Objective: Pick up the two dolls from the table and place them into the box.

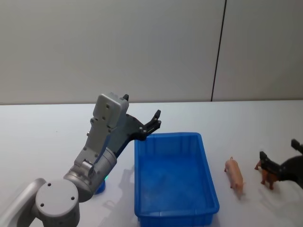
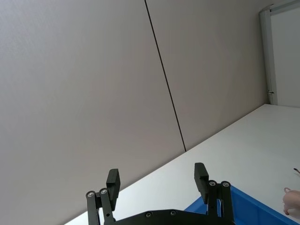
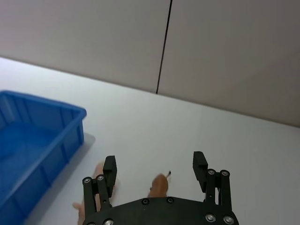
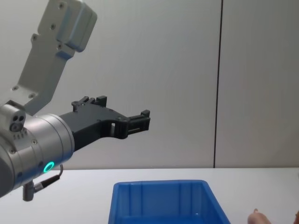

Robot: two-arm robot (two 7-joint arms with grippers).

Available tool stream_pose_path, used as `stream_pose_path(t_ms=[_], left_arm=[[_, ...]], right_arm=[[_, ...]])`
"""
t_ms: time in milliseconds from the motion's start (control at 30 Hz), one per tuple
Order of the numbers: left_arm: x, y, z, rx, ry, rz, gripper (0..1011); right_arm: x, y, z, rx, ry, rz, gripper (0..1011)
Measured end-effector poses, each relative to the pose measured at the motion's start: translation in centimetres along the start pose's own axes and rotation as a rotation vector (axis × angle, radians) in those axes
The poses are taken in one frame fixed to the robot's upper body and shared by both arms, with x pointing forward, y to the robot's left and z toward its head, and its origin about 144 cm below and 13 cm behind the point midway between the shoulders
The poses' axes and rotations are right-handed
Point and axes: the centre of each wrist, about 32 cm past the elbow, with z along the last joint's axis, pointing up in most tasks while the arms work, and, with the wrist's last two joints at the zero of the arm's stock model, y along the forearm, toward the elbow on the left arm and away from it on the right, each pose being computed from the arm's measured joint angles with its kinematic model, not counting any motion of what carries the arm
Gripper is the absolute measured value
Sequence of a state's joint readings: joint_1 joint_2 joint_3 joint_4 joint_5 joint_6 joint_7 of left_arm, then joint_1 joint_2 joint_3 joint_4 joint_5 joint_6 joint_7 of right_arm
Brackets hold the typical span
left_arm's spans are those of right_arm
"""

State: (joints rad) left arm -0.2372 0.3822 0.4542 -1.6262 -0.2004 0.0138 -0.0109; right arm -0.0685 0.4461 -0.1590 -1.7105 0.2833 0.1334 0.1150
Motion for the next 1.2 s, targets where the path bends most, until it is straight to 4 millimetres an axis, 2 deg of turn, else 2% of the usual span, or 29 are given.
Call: stream_pose_path(t_ms=[400,900,1067,1167,1200], left_arm=[[0.0,0.0,0.0,0.000,0.000,0.000,1003],[0.0,0.0,0.0,0.000,0.000,0.000,1003],[0.0,0.0,0.0,0.000,0.000,0.000,1003],[0.0,0.0,0.0,0.000,0.000,0.000,1003],[0.0,0.0,0.0,0.000,0.000,0.000,1003]], right_arm=[[1.0,-0.4,-1.9,-0.122,-0.030,0.038,1001],[1.4,0.8,-3.8,-0.211,-0.025,0.064,1001],[1.5,1.2,-4.1,-0.219,-0.018,0.066,915],[1.6,1.6,-4.2,-0.216,-0.012,0.065,805],[1.6,1.6,-4.2,-0.216,-0.011,0.065,805]])
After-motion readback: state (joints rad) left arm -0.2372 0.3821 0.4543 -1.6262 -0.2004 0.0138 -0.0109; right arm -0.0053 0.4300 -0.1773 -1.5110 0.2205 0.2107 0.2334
